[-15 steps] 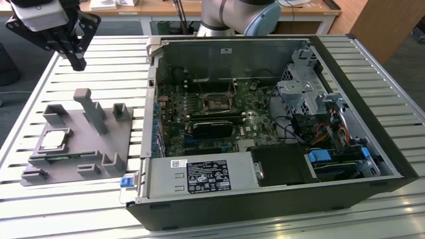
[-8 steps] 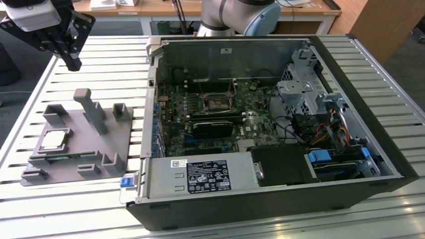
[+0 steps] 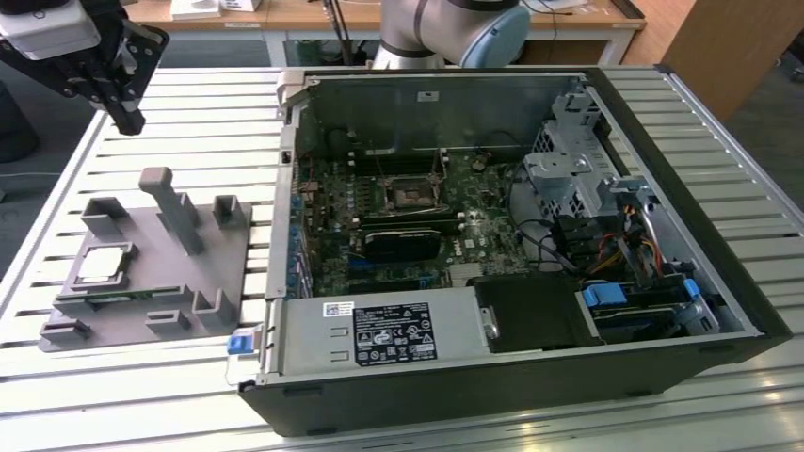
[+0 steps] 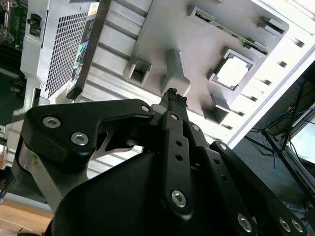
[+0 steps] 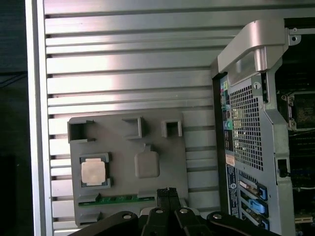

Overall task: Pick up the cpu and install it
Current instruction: 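Reach for the cpu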

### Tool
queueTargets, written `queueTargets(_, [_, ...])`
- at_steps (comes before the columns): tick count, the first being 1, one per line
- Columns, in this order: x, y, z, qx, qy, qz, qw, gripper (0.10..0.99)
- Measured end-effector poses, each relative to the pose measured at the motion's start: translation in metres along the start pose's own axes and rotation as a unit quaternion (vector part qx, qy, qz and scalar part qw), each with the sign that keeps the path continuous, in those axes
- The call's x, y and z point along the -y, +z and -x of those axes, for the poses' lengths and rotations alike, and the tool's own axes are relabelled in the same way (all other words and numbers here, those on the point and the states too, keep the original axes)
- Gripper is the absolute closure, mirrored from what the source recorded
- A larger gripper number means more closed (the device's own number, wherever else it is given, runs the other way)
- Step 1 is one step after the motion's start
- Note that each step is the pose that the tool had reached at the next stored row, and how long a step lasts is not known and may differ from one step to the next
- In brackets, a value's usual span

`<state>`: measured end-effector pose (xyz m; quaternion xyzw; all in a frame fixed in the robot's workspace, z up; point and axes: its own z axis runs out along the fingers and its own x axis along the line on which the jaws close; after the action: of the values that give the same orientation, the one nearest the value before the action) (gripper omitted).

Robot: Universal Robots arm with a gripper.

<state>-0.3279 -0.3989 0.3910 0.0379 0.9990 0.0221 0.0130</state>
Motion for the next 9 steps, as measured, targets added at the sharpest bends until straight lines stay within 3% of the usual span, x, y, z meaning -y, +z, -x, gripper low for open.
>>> queueTargets(9, [0.0007,0.0,-0.0094,0.0,0.0,0.0,1.0,0.98])
